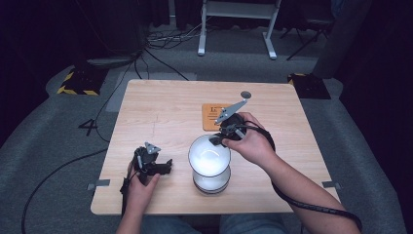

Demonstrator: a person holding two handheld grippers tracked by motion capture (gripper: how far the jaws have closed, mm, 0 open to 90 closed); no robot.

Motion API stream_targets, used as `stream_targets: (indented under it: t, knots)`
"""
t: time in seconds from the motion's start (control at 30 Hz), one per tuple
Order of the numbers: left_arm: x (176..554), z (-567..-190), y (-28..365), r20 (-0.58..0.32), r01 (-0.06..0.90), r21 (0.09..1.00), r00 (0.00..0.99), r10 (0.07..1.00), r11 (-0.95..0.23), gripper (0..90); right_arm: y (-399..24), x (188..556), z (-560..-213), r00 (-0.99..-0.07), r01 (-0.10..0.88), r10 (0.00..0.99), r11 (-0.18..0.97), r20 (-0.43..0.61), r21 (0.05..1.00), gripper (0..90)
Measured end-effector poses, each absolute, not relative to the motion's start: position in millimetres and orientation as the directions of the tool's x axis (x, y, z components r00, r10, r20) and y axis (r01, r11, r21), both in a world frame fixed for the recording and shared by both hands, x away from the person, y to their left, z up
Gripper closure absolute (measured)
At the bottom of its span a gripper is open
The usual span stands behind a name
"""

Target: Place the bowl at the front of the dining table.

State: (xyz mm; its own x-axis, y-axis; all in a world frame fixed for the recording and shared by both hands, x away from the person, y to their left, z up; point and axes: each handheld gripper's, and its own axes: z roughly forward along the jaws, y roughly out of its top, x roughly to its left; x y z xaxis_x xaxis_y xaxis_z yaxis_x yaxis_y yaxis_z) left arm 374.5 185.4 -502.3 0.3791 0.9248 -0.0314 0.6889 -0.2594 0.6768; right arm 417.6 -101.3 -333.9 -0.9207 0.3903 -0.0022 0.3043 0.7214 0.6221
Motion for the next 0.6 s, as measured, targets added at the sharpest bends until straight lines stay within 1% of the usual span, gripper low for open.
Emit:
stream_targets:
  t: [0.43, 0.6]
  knots:
    - [376, -502, 185, -0.033, 0.692, 0.673, 0.379, 0.925, -0.259, 12.1, -107, 434, -324, -0.899, 0.340, 0.439, 0.686, 0.007, 0.644, 82.7]
    - [377, -503, 185, -0.037, 0.689, 0.679, 0.379, 0.924, -0.256, 11.9, -110, 441, -320, -0.892, 0.342, 0.452, 0.686, -0.008, 0.643, 82.6]
